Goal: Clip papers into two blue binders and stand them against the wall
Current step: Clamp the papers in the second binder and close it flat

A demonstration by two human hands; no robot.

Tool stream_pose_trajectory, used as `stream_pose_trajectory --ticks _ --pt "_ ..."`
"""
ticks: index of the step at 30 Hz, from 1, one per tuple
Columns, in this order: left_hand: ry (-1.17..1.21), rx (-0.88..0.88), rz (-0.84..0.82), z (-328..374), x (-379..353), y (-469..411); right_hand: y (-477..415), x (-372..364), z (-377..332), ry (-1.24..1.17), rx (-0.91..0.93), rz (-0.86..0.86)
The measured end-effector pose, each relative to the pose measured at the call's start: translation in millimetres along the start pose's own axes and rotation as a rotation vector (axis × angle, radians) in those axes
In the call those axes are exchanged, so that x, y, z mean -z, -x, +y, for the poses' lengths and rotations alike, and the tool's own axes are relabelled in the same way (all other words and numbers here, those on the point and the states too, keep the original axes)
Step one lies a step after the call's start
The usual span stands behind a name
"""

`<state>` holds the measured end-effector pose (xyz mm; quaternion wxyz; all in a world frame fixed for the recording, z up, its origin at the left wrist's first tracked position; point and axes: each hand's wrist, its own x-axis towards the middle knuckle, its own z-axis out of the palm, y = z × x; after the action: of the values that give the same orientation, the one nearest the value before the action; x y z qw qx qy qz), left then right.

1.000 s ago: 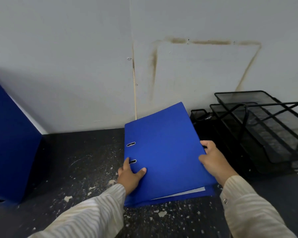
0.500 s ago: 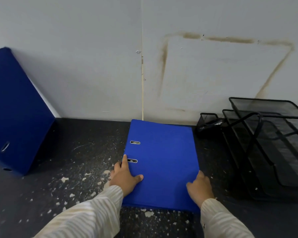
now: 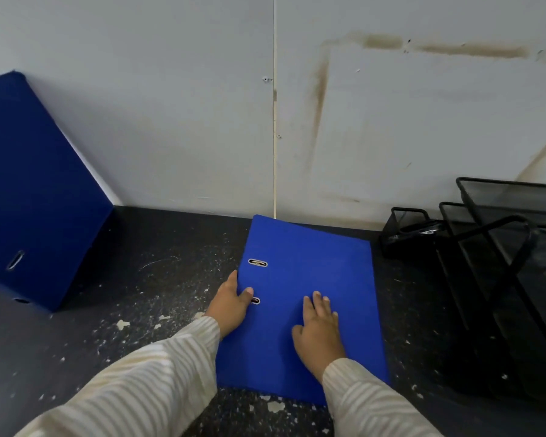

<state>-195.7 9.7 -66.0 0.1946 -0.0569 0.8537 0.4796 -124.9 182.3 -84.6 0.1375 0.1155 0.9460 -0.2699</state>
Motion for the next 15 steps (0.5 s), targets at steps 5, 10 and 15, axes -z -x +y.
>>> stream_pose_trajectory --ticks 5,10,15 --pt "-0.017 -0.022 -0.006 8.3 4.1 -28.4 -23.4 -6.0 -26.7 0.026 0.088 0.045" --pt "0.049 -0.048 -0.022 11.7 7.4 -54.9 -50.3 -8.9 -45.8 0.024 0.163 0.075" --pt "0.214 -0.055 -0.025 12.9 7.3 -71.7 -71.2 -9.4 -56.2 0.036 0.197 0.113"
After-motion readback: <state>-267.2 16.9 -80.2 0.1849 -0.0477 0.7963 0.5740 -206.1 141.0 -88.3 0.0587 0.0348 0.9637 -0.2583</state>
